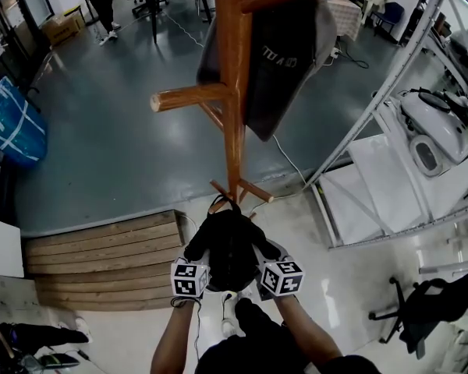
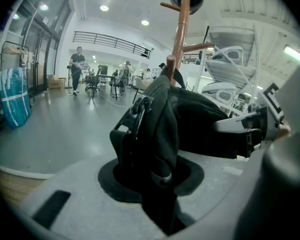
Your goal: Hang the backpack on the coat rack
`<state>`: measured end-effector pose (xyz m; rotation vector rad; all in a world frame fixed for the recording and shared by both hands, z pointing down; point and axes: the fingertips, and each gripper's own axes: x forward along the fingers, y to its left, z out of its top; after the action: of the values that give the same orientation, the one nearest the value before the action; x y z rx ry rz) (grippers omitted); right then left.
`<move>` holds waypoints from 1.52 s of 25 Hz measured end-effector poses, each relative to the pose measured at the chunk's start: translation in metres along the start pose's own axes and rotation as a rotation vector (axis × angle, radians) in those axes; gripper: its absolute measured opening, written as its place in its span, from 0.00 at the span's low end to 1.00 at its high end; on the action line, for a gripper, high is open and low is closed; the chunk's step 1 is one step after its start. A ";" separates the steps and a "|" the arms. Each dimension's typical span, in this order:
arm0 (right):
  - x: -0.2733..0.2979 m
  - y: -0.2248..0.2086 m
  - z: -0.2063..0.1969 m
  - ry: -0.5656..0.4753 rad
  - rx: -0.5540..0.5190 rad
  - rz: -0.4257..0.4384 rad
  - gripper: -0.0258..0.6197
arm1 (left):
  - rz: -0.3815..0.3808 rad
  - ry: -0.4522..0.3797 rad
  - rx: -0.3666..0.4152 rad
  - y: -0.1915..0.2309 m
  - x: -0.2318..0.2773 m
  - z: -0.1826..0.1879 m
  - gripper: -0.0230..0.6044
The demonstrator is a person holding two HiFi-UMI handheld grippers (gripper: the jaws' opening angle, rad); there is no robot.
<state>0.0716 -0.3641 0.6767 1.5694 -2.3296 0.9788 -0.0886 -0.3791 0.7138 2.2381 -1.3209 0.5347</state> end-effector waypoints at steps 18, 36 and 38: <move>0.028 -0.023 -0.011 0.038 0.011 -0.031 0.18 | 0.000 0.054 -0.022 0.010 0.033 -0.015 0.21; 0.044 -0.039 -0.014 0.029 -0.020 -0.093 0.21 | 0.045 0.066 -0.035 0.023 0.043 -0.022 0.31; 0.044 -0.039 -0.015 0.029 -0.025 -0.101 0.23 | 0.044 0.067 -0.041 0.023 0.041 -0.024 0.33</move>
<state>0.0838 -0.3982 0.7260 1.6341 -2.2109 0.9395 -0.0926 -0.4034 0.7611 2.1442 -1.3381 0.5880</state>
